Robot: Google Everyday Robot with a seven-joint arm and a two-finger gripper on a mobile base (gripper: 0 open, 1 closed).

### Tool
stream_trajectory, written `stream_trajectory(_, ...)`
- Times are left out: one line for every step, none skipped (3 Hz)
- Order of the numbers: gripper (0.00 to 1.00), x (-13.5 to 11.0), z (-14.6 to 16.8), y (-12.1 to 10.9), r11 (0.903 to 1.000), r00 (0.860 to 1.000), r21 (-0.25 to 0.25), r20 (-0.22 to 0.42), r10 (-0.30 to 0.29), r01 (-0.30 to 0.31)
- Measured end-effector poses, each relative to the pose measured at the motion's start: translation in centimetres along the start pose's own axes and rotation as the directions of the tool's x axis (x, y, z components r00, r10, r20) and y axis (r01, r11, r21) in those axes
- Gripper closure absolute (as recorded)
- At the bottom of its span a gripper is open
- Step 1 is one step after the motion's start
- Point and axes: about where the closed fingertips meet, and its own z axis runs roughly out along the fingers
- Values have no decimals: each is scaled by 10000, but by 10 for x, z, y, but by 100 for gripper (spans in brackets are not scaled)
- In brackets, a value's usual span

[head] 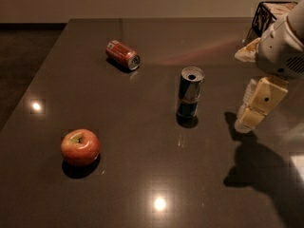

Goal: Move redbull can near apple

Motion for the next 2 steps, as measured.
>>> stream_trajectory(0,-21,21,0,9995,9955,-328,945,68,-37)
stream_trajectory(0,-51,39,0,9975,9815,-711,1911,145,-9)
